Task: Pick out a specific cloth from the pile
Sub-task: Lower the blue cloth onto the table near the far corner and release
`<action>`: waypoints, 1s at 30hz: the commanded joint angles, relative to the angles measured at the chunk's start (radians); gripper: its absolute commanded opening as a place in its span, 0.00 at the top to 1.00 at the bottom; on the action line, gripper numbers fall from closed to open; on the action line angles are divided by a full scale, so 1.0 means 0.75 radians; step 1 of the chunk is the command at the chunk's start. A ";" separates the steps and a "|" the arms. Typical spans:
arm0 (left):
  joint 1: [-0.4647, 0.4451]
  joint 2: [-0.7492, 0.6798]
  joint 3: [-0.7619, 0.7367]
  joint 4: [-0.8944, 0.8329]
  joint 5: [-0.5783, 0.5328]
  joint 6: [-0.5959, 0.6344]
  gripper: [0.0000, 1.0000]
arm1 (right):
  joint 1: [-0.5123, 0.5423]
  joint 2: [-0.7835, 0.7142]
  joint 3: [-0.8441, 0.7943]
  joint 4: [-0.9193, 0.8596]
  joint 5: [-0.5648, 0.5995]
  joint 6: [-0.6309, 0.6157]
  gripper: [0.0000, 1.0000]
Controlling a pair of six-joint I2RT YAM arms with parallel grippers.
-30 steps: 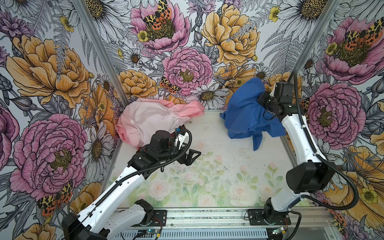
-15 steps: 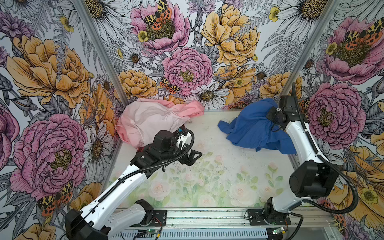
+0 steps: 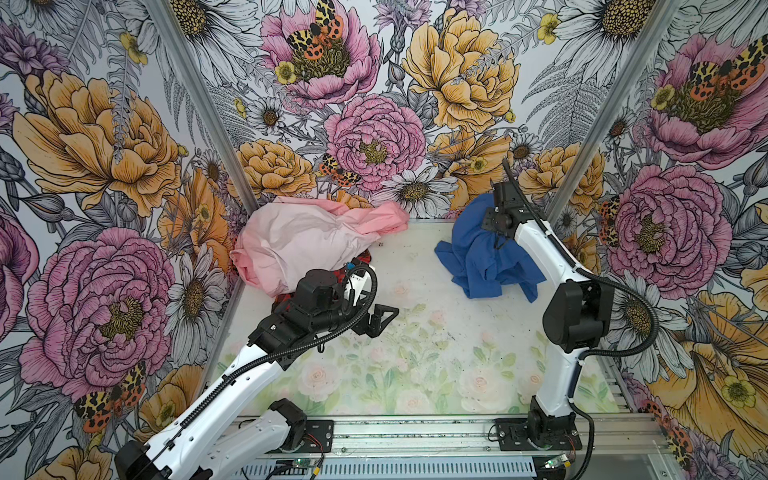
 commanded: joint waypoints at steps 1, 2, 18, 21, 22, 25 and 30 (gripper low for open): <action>-0.004 -0.018 -0.014 -0.005 -0.029 -0.020 0.01 | -0.023 0.042 -0.045 0.109 -0.079 0.110 1.00; -0.004 -0.020 -0.016 -0.006 -0.026 -0.022 0.01 | -0.040 0.045 -0.091 0.157 -0.139 0.138 1.00; -0.016 0.029 -0.005 0.013 -0.013 -0.009 0.01 | -0.282 -0.522 -0.558 0.295 -0.209 0.105 0.15; -0.023 0.042 -0.013 0.036 0.005 -0.007 0.01 | -0.435 -0.663 -0.785 0.294 -0.346 0.169 0.15; -0.024 0.045 -0.015 0.043 0.009 -0.006 0.01 | -0.473 -0.694 -0.847 0.296 -0.385 0.186 0.15; -0.026 0.059 -0.019 0.052 0.024 0.011 0.01 | -0.566 -0.742 -1.008 0.309 -0.534 0.213 0.15; -0.026 0.082 -0.018 0.051 0.034 0.036 0.01 | -0.613 -0.717 -1.170 0.502 -0.807 0.220 0.14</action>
